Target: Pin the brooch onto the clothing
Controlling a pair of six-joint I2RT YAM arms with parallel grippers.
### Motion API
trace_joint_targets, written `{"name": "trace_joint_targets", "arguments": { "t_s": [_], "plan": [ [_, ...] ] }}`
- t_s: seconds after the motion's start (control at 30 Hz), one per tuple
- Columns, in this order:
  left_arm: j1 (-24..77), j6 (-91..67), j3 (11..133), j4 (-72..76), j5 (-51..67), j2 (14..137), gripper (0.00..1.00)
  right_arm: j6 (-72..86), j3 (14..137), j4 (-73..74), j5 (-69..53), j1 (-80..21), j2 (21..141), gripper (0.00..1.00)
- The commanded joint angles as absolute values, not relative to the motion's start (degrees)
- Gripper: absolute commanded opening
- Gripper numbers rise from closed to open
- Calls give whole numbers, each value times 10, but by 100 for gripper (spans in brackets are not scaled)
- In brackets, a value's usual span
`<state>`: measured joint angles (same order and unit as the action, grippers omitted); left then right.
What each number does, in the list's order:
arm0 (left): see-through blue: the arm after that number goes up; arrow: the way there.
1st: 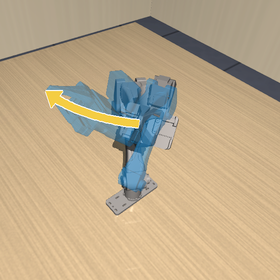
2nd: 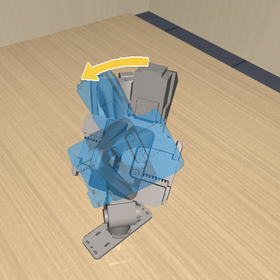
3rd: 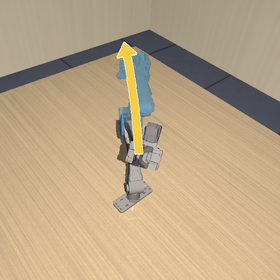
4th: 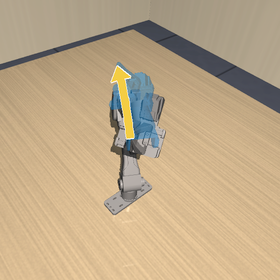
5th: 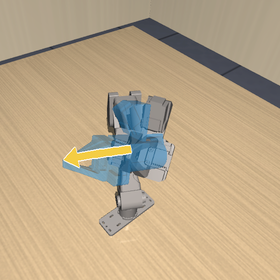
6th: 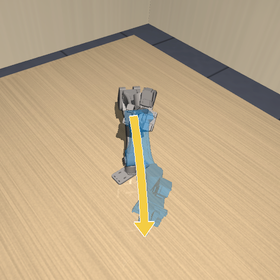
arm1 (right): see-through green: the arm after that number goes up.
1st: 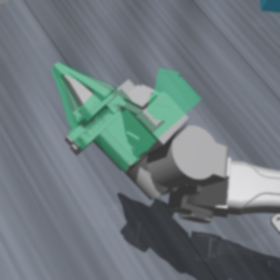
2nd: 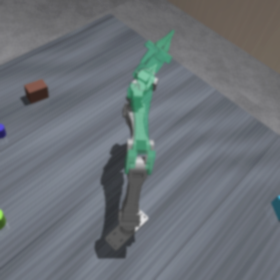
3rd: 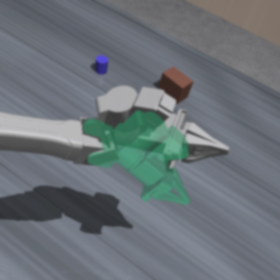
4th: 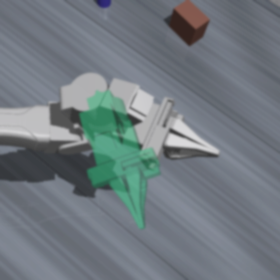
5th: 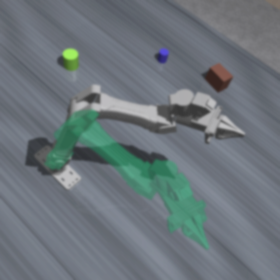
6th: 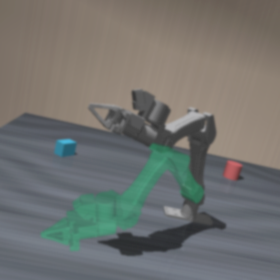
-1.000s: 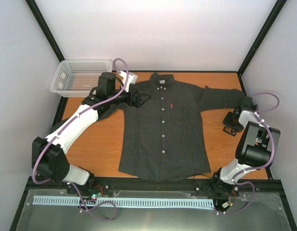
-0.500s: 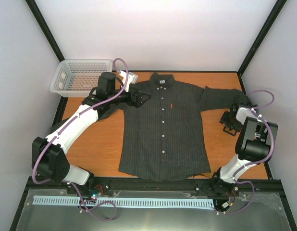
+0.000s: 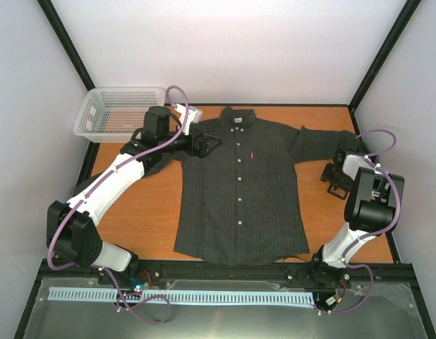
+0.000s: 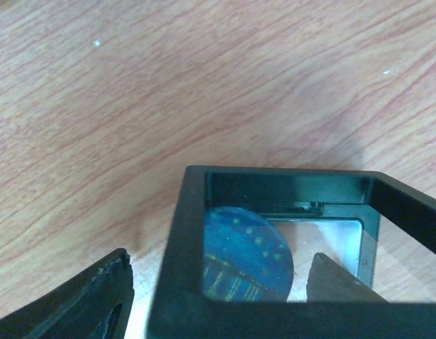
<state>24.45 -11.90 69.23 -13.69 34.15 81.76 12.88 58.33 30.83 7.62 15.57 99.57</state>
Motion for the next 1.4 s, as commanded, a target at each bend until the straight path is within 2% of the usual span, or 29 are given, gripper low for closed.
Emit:
{"name": "trace_joint_targets", "arguments": {
  "t_s": [0.0,0.23,0.5,1.0,1.37],
  "plan": [
    [246,-121,697,-122,352,816,100,127,602,315,99,147,1007,66],
    [246,-121,696,-122,353,816,100,127,604,319,111,146,1013,62],
    [246,-121,695,-122,353,816,100,129,607,319,108,146,1021,61],
    [246,-120,696,-122,352,816,100,127,610,322,115,146,1024,48],
    [246,-119,697,-123,352,817,100,130,589,322,111,146,977,45]
  ]
}}
